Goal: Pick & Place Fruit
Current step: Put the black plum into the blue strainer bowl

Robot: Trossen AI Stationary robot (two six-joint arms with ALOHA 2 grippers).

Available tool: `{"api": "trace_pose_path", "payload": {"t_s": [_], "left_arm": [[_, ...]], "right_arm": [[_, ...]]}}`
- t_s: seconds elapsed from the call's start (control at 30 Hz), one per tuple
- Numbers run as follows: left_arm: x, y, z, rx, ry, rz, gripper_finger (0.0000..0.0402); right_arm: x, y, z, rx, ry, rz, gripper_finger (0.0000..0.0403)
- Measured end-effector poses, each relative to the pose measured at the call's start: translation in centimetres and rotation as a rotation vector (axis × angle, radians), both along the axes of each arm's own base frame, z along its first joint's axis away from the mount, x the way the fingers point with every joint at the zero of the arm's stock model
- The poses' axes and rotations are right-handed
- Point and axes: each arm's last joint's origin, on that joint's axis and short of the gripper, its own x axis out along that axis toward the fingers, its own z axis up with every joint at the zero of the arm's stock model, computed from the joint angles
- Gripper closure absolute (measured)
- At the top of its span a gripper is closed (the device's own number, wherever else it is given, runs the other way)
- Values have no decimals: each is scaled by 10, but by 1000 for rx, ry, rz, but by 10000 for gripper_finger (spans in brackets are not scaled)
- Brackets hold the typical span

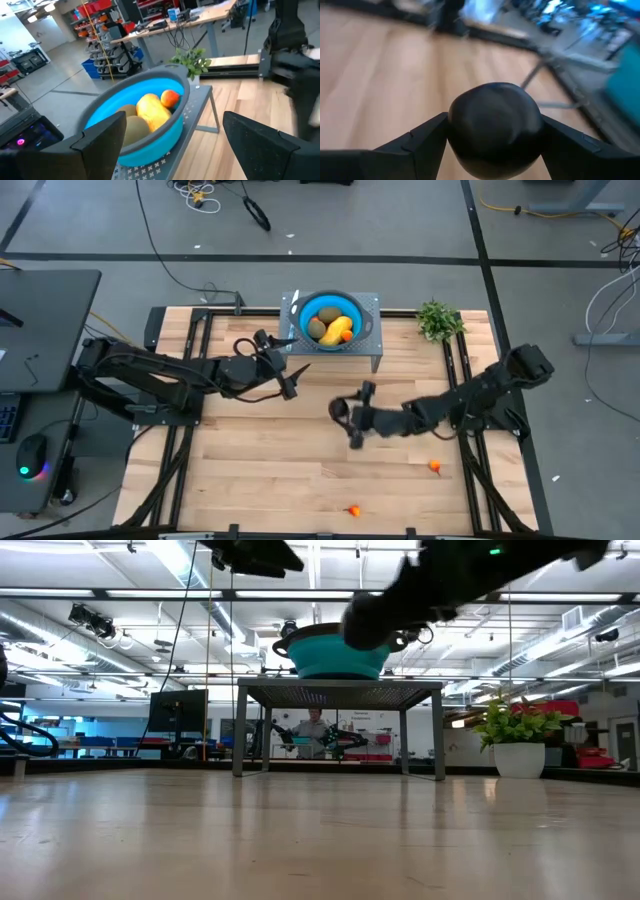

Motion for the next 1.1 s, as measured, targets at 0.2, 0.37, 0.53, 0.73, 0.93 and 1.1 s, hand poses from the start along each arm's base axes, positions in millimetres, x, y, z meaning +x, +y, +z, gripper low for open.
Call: {"api": "trace_pose_path", "payload": {"t_s": [0.2, 0.37, 0.53, 0.73, 0.93, 1.1], "left_arm": [[-6, 1, 1, 2, 20, 21, 61], [-10, 2, 5, -4, 6, 18, 61], [-10, 1, 6, -19, -7, 15, 61], [-10, 0, 6, -36, -12, -33, 61], [-10, 0, 6, -34, -11, -33, 61], [-9, 1, 6, -35, -13, -30, 61]], "right_arm": [[14, -28, 18, -22, -167, -72, 117], [19, -48, 32, -120, -267, -110, 117], [23, -83, 40, -150, -328, -227, 117], [22, -120, 50, -134, -444, -298, 117], [19, -141, 54, -143, -481, -342, 117], [18, -154, 54, -104, -505, -344, 117]]}}
